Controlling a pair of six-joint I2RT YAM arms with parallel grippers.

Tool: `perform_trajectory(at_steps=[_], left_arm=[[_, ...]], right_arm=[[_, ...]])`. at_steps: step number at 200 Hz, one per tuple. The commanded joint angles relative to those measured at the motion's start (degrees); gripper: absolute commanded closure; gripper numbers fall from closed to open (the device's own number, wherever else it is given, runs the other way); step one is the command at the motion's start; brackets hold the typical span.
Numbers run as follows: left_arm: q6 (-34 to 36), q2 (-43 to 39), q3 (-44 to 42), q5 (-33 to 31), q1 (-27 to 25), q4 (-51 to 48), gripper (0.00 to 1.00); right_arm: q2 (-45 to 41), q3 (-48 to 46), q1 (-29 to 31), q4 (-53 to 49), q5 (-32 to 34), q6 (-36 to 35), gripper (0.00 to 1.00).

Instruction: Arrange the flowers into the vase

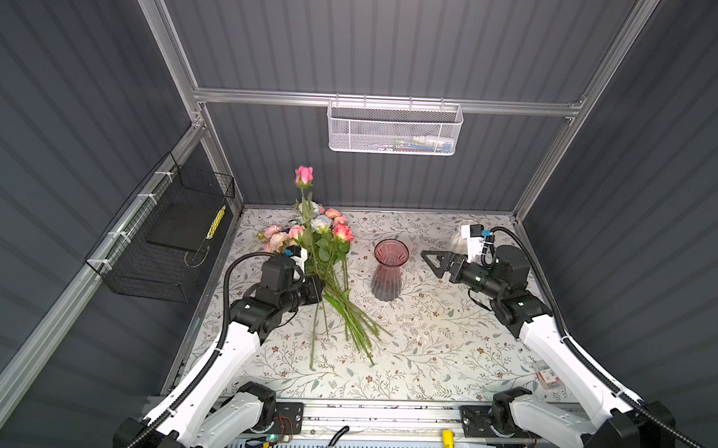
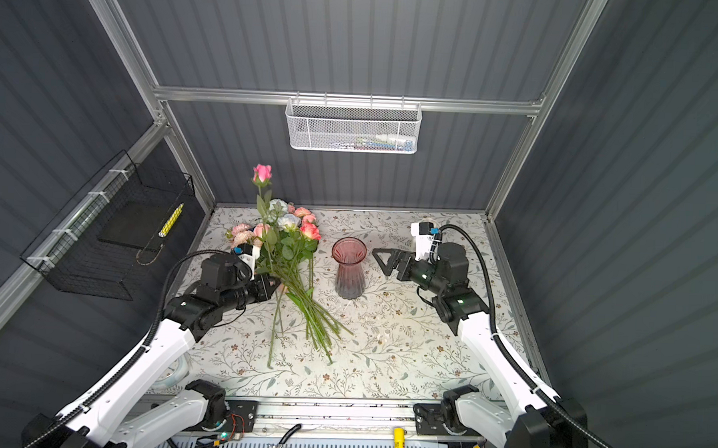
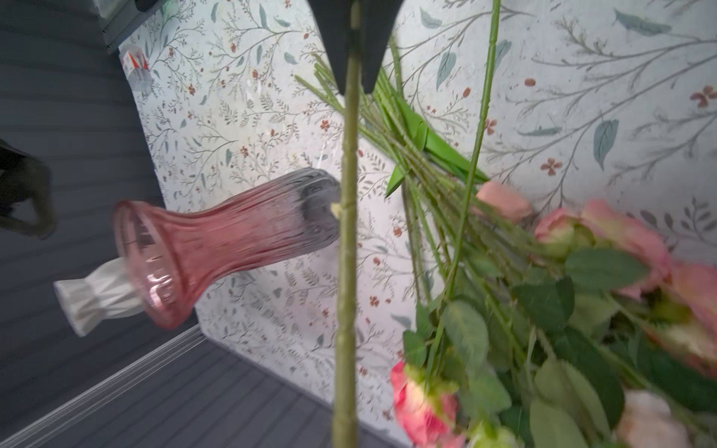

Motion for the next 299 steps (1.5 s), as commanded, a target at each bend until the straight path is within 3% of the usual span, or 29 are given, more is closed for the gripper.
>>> perform_trajectory(at_steps=[1,34,84,108,173,206,220,224,236,248,255,261,299], left_arm=[[4.43,-1.6,3.97,7.03,-0.19,2.55,1.0],[6.2,-0.23,9.17,23.16,-0.13,8.99,1.0],[5.59,1.56,12.36,38.77,-0.23,14.47,1.0],[5.68,1.98,12.27,40.79,-0.38,14.62,1.0],[7.23,2.84,13.05,41.6,-0.74,12.52,1.0],[7.35,3.73,13.23,41.21,-0.83,12.07,1.0],[7.04,3.77,13.0,39.78,-0.83,12.15,1.0],[6.95,3.58,12.94,39.15,-0.84,12.14,0.91],[6.62,2.83,12.77,35.33,-0.84,11.49,0.43],[6.73,1.71,12.83,30.77,-0.83,10.65,0.23],[6.73,0.95,12.89,28.29,-0.83,10.17,0.05],[6.82,0.12,12.97,25.49,-0.83,9.83,0.0],[7.34,-5.64,10.21,5.83,-0.83,7.59,0.0]], right_arm=[[0.91,2.51,1.01,10.0,-12.79,2.19,0.05],[5.41,16.21,11.05,-5.11,-11.82,-9.65,0.06],[15.59,30.43,19.61,-4.81,-16.34,-9.42,0.16],[20.87,37.57,22.22,-5.14,-17.76,-9.06,0.22],[30.27,48.83,23.7,-2.64,-20.23,-3.85,0.51],[31.21,49.99,23.72,-0.97,-19.87,-2.75,0.81],[31.04,50.37,23.63,-1.25,-19.24,-3.07,1.0],[30.92,50.37,23.61,-1.54,-18.98,-3.31,1.0],[29.57,49.84,22.83,-2.86,-17.66,-4.55,1.0],[27.09,47.95,21.07,-3.38,-15.5,-5.64,1.0],[25.53,46.88,19.84,-3.49,-14.46,-6.15,1.0],[24.03,45.71,18.41,-3.72,-13.45,-6.58,1.0],[16.23,42.85,11.04,-9.31,-2.29,-15.95,1.0]])
